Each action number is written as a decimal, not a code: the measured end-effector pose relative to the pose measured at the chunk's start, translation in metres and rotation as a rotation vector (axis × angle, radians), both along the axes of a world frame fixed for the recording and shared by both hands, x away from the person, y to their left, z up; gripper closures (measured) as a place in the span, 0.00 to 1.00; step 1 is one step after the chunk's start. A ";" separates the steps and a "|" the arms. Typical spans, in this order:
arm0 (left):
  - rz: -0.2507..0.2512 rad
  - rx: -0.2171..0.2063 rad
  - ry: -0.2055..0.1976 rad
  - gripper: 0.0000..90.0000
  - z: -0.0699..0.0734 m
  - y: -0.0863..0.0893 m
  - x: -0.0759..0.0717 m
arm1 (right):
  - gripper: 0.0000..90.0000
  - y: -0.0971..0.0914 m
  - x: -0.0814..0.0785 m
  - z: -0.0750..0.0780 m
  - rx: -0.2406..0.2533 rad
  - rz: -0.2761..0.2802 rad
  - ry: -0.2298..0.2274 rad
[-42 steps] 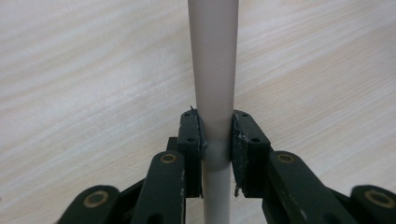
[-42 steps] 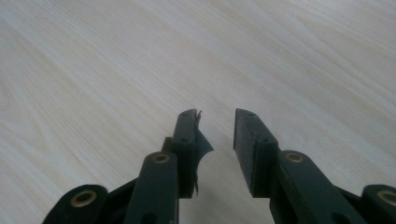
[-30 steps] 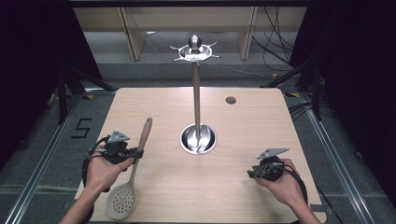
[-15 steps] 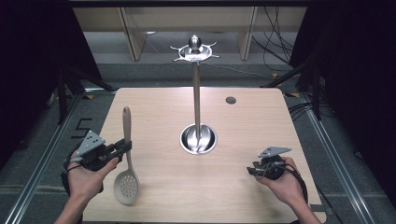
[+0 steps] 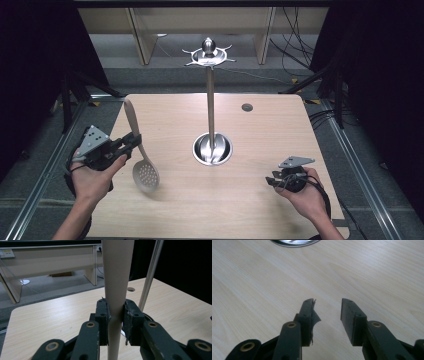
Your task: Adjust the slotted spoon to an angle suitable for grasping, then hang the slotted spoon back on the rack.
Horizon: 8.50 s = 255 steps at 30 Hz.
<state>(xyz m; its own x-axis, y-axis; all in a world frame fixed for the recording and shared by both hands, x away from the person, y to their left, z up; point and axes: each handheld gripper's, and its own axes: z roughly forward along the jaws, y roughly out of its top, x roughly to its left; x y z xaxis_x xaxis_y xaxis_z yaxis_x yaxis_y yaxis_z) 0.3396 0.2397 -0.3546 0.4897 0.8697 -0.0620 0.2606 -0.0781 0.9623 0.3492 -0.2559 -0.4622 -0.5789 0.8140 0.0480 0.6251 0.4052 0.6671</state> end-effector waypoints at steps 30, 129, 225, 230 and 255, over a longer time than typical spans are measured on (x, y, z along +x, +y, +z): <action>-0.099 0.016 0.007 0.83 0.010 -0.024 0.013 | 0.69 -0.003 0.004 0.004 -0.011 0.015 -0.013; -0.275 0.120 -0.023 0.83 0.078 -0.073 0.063 | 0.67 -0.003 -0.001 0.008 -0.027 -0.012 -0.070; -0.344 0.146 0.065 0.83 0.083 -0.095 0.093 | 0.66 -0.004 0.000 0.006 -0.038 -0.001 -0.074; -0.344 0.147 0.069 0.83 0.084 -0.096 0.095 | 0.66 -0.004 0.000 0.005 -0.038 -0.002 -0.077; -0.351 0.125 0.089 0.82 0.074 -0.104 0.099 | 0.66 -0.004 0.000 0.005 -0.037 -0.006 -0.074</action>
